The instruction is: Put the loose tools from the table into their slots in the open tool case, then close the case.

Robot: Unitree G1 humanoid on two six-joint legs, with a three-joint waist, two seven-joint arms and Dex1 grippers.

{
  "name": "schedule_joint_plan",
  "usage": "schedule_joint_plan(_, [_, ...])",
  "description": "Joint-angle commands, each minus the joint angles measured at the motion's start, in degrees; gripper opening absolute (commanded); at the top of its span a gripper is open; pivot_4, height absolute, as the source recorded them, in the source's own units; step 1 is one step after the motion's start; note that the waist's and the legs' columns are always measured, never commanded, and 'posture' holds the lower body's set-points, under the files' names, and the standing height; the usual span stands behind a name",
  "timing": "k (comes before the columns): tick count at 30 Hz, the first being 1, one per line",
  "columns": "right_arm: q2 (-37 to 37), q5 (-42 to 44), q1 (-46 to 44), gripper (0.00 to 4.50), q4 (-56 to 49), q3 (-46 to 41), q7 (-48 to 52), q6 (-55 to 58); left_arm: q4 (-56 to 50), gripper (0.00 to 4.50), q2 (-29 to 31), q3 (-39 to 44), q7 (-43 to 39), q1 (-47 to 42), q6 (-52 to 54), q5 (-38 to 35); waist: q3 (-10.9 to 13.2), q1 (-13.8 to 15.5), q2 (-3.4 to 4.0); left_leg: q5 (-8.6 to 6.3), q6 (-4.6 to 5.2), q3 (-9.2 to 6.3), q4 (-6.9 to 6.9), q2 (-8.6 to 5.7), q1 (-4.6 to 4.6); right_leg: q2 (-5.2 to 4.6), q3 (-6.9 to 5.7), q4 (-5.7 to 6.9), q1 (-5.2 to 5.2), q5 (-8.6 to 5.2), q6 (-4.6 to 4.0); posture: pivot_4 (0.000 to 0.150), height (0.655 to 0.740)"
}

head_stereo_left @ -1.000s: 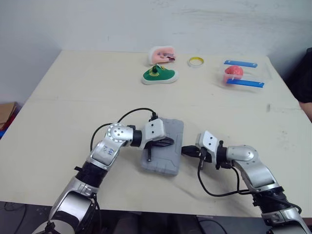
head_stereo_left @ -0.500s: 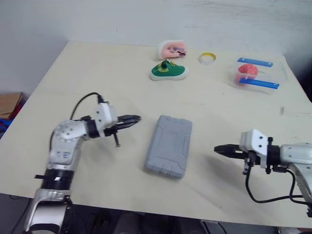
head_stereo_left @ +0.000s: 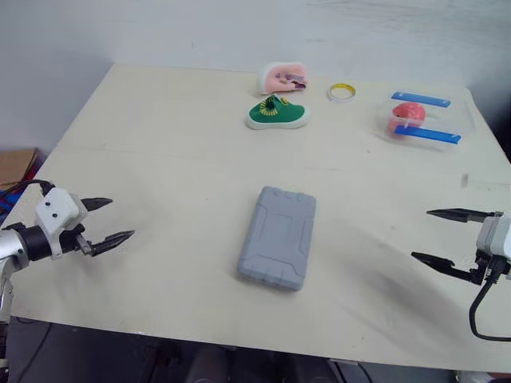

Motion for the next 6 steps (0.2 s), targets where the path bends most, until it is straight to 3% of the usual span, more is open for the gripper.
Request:
schedule_joint_plan(1, [-0.1,1.6,-1.0,4.49,-1.1,-0.2,-1.3,1.1,-1.9,4.48,-1.1,-0.7,1.3,-1.3,-1.6,0.3,0.0,-0.1,0.03,0.01,-0.02,0.01,-0.01,0.0,-0.01,0.01,-0.01,0.0,-0.01,0.0,0.0,0.15,0.74])
schedule_joint_plan(6, [0.4,1.1,-2.4,4.49,-0.1,1.3,-2.6,1.3,-2.4,4.48,-3.7,-2.8,2.3,-3.8,-2.4,0.3,0.0,-0.2,0.01,0.01,-0.03,0.09,0.09,0.0,-0.02,0.03,0.05,0.15,-0.04,0.0,0.01,0.15,0.74])
